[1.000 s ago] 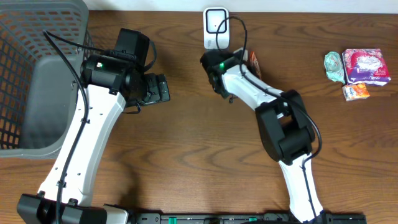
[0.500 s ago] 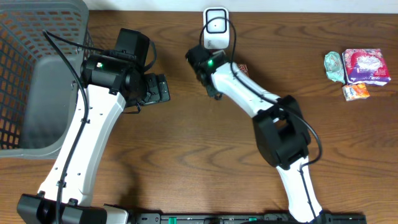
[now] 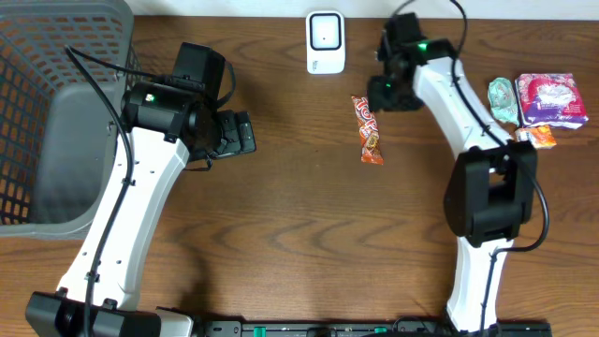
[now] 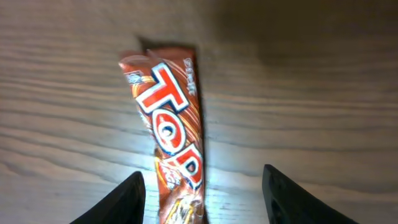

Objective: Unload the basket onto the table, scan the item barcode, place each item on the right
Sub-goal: 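Lift the red-brown bar and hold it in front of the scanner, then carry the red-brown bar right and release it onto the item pile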

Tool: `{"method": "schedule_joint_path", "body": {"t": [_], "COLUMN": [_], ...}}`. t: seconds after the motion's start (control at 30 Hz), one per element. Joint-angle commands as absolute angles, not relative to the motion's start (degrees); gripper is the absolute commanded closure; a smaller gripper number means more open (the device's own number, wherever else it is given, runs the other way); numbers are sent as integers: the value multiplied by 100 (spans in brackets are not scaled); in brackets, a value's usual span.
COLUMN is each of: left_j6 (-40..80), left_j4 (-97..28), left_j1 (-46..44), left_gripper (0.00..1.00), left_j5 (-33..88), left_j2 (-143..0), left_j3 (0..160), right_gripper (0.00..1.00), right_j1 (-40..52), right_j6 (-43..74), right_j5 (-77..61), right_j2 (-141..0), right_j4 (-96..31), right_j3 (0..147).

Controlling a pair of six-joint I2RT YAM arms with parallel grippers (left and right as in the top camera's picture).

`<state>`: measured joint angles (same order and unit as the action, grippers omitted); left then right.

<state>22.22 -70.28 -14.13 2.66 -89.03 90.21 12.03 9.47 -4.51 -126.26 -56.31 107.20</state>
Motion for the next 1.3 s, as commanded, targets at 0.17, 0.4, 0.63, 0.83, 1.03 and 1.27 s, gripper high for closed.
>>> {"method": "schedule_joint_path", "body": {"t": [0.17, 0.4, 0.63, 0.83, 1.03, 1.27], "left_j6": [2167, 2167, 2167, 2167, 2169, 2167], "left_j4": [-7046, -7046, -7046, -7046, -7046, -7046], "left_j1": [-1415, -1415, -1415, -1415, -1415, -1415], "left_gripper": [2, 2, 2, 2, 2, 2], "left_j5": [211, 211, 211, 211, 211, 211], "left_j2": [-8938, -8938, -8938, -8938, -8938, -8938], "left_j3": [8991, 8991, 8991, 8991, 8991, 8991], "right_gripper": [40, 74, 99, 99, 99, 99], "right_j1": [1413, 1643, 1927, 1962, 1994, 2126], "right_j6": [766, 1197, 1291, 1417, 1476, 1476], "right_j5": [-910, -246, -244, -185, -121, -91], "right_j2": [-12731, -12733, -12608, -12376, -12427, -12978], "right_j4": [-4606, -4217, -4250, -4191, -3004, -1981], "right_j3": [9638, 9135, 9922, 11227, 11485, 11430]}}
